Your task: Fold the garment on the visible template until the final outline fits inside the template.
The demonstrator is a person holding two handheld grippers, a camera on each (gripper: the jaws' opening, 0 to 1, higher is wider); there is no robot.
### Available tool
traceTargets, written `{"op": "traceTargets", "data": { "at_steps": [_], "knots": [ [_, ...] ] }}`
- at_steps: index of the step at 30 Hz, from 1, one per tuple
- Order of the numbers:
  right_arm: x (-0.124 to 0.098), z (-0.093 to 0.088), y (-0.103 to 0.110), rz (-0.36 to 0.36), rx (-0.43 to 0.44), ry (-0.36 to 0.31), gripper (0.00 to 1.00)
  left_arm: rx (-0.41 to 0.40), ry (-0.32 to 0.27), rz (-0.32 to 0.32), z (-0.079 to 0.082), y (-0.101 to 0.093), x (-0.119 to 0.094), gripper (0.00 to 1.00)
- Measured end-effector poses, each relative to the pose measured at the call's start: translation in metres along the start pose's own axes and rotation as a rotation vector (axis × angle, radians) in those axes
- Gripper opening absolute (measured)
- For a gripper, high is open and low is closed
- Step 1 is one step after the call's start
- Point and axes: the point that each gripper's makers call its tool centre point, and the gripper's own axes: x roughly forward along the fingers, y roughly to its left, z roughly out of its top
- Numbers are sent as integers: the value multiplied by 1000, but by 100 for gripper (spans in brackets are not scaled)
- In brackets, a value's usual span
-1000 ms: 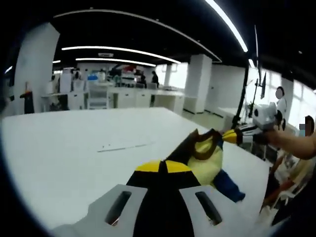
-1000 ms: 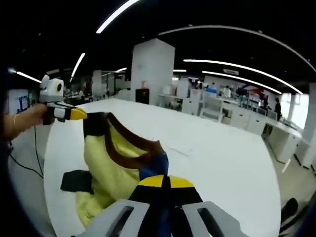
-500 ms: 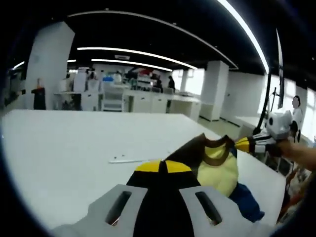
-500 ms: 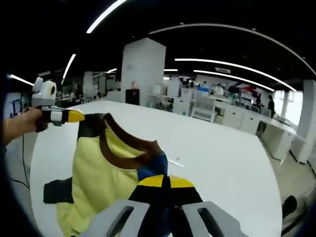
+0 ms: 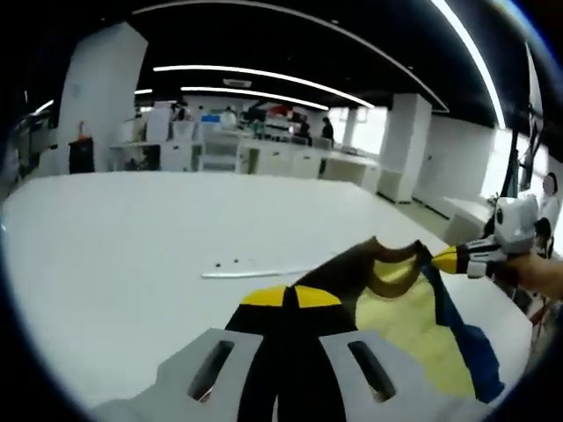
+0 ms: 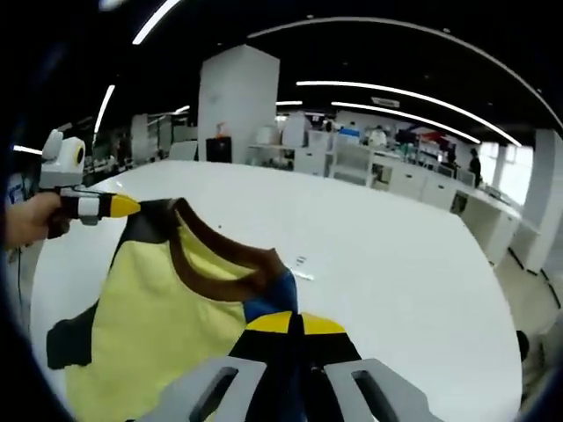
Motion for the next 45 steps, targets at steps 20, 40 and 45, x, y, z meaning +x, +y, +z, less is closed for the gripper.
{"op": "traceTargets", "data": {
  "at_steps": [20,40,45],
  "knots": [
    [51,-42,4,14,-21,133,0,111,167,42,-60,29,42,0],
    [-5,-43,52,268,71,157,73,70,140,-53,-64,18,-12,53],
    [-27,-45,65,323,52,154,83,89,156,-71,-73,16,-35,60]
  ]
}}
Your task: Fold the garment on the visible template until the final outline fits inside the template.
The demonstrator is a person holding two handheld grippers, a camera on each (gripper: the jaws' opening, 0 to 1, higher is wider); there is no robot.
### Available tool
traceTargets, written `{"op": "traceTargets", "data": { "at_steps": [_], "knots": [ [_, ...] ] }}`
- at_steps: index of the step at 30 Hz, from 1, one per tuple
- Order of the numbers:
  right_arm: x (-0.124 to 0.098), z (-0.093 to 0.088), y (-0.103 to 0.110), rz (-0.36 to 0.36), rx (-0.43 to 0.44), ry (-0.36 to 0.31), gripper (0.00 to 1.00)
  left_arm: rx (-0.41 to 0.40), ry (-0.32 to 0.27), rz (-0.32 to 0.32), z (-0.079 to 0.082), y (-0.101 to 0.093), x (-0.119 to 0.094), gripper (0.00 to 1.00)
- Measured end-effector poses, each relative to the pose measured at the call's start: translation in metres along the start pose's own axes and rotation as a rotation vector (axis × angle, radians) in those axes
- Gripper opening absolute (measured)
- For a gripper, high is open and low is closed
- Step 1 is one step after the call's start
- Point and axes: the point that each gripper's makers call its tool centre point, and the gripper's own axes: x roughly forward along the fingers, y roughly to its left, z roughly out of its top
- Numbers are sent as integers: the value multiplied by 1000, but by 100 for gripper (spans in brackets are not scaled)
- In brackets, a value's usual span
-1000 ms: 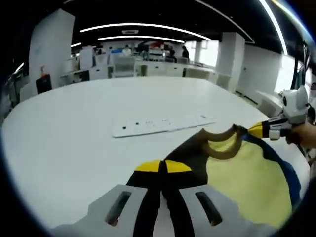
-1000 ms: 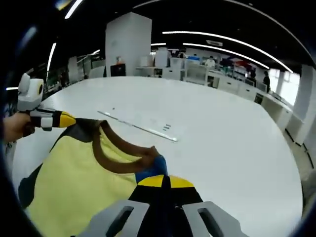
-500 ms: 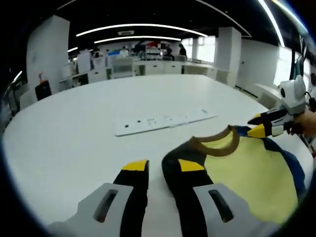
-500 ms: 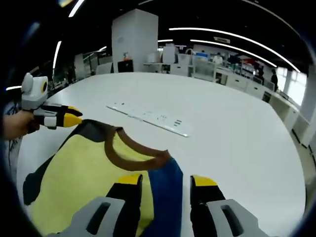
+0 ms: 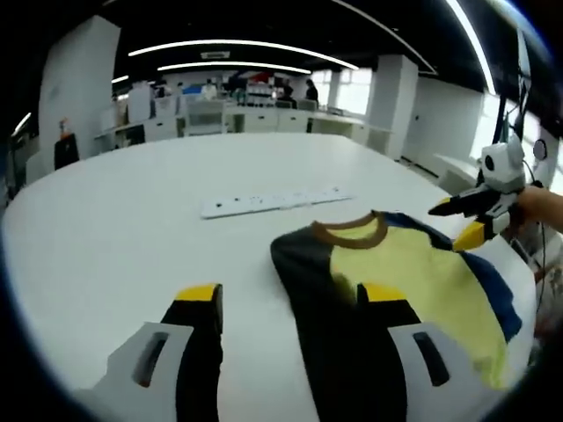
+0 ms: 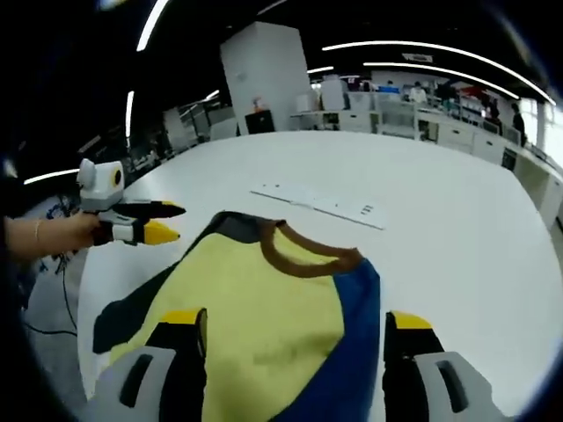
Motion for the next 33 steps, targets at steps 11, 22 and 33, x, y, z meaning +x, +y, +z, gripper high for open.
{"op": "traceTargets", "data": {
  "at_steps": [11,22,33],
  "knots": [
    [-44,-39,45,96,-69,53,86,-30,-39,-46,-12,-19,-57,69],
    [-84,-77,79,146,-75,75,82,-45,-76,-51,-24,-35,-106,71],
    [-112,-108,113,180,-110,97,76,13,-40,-71,-54,-59,-140,69]
  ]
}}
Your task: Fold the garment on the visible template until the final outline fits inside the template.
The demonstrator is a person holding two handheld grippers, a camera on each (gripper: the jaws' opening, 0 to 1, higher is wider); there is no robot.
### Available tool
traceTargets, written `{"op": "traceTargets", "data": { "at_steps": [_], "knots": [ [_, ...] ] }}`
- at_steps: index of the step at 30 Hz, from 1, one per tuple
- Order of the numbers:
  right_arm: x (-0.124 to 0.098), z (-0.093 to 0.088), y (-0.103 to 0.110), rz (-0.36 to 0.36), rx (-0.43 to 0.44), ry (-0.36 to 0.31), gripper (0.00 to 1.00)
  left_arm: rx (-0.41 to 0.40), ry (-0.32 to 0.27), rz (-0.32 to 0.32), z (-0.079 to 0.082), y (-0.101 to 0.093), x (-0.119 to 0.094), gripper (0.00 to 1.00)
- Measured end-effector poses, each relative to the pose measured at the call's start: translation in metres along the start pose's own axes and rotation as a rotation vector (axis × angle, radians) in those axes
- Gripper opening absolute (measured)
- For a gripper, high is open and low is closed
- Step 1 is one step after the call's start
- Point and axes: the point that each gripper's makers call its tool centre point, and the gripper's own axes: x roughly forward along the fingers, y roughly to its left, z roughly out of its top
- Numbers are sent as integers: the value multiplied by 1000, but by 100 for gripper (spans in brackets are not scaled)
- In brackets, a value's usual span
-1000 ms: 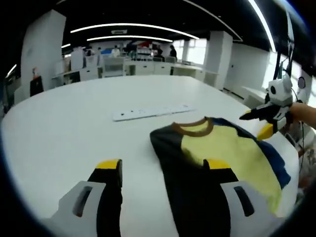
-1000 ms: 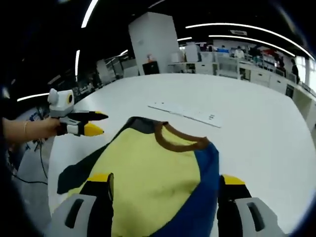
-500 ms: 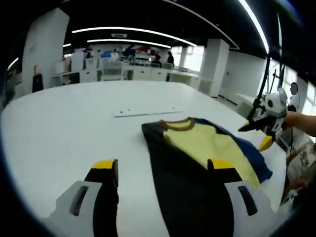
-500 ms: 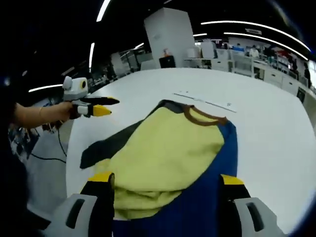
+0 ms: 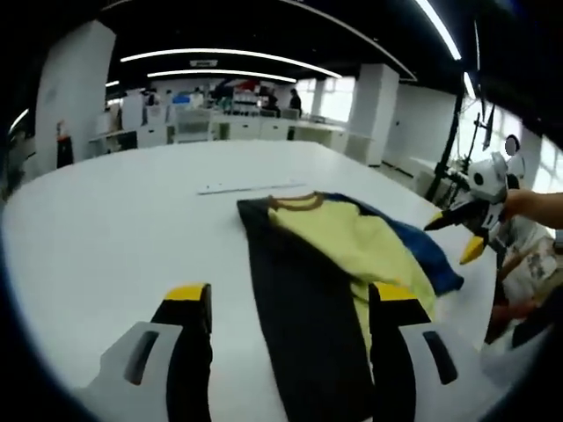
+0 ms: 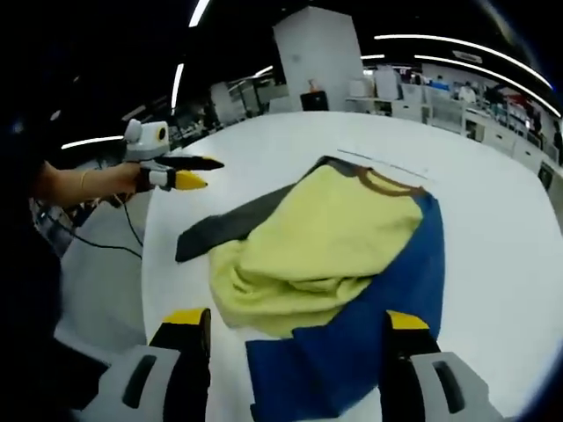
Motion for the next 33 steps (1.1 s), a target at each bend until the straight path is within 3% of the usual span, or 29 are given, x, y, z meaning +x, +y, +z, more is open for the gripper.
{"op": "traceTargets", "data": {
  "at_steps": [7,16,24,33],
  "knots": [
    [-4,-13,15,10,6,0,71,-9,6,10,-15,-6,-14,67],
    [-6,-36,32,18,-18,39,56,38,78,28,-50,-14,-28,59],
    [-3,-51,33,-36,-112,90,40,46,144,62,-80,-18,-34,51],
    [7,-67,19,-154,-300,159,21,76,249,144,-114,-7,-43,37]
  ]
}}
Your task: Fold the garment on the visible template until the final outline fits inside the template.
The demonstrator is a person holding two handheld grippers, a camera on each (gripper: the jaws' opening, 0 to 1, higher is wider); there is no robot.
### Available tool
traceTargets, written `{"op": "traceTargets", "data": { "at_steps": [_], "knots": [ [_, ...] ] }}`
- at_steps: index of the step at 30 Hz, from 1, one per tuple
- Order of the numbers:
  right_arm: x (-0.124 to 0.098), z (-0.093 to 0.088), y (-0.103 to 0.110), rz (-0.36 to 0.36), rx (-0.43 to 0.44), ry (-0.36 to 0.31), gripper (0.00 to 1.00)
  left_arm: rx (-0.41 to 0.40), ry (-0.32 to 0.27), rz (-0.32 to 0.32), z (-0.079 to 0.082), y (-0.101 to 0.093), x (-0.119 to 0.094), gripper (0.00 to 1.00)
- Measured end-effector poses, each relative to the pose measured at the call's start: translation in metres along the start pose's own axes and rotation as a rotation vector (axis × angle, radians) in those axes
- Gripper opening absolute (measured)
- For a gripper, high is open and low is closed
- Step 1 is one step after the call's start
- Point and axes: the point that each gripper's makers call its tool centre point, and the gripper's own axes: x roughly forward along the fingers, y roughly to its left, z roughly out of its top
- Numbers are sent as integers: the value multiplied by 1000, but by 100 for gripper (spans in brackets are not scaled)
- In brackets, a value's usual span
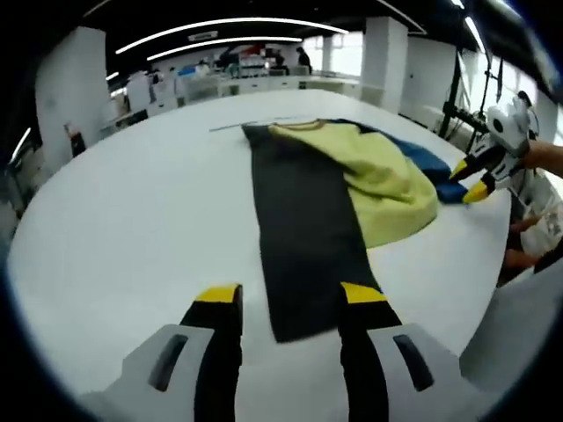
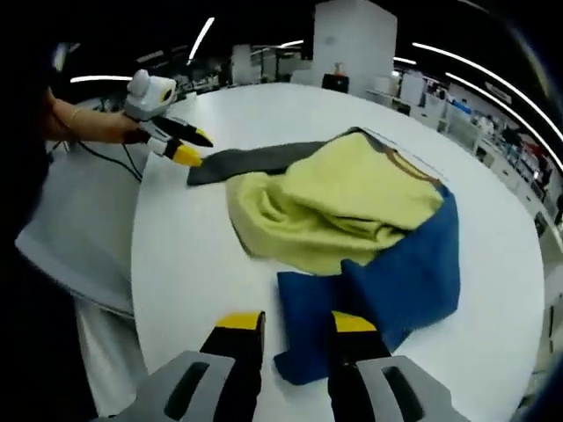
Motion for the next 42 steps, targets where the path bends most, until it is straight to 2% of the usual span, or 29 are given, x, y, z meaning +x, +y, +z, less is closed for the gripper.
{"op": "traceTargets", "data": {
  "at_steps": [2,5,13,18,22,26,29,34,38,42],
  "knots": [
    [2,-3,1,-9,-14,10,17,12,21,10,-6,2,1,33],
    [3,-5,-2,-36,-45,20,12,-23,4,6,-6,3,0,31],
    [3,-7,-6,-73,-37,15,0,-64,-5,-6,-7,-2,1,21],
    [0,-6,-8,-81,-11,3,0,-80,0,6,-8,-1,1,16],
    [-4,-1,-8,-80,7,-18,0,-119,1,-2,-8,-2,1,3],
    [-12,9,-10,-67,23,-47,0,-145,11,-7,-6,-3,2,2],
    [-25,26,-19,-73,60,-99,0,-134,12,2,-2,1,-1,1],
    [-49,46,-43,-96,127,-168,0,-157,-41,22,16,16,-14,1],
    [-69,61,-66,-109,221,-240,0,-159,-66,50,32,34,-26,1],
    [-87,68,-97,-155,297,-291,0,-147,-92,89,45,59,-34,1]
  ]
}}
